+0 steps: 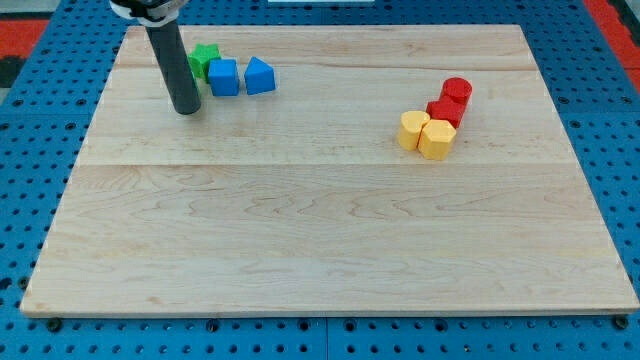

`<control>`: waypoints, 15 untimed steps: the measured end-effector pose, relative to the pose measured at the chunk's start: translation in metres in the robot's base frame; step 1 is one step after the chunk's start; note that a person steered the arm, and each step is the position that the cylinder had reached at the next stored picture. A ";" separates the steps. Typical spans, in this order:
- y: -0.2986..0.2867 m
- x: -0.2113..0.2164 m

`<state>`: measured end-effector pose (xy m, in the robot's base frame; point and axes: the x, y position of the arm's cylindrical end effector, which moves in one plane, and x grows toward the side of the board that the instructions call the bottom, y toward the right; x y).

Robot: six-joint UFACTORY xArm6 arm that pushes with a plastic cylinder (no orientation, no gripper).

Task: Keep green blocks and blue blocks in a horizontal line

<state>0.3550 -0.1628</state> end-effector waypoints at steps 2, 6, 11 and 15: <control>-0.017 -0.013; 0.215 -0.087; 0.096 -0.112; -0.065 -0.112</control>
<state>0.2426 -0.2276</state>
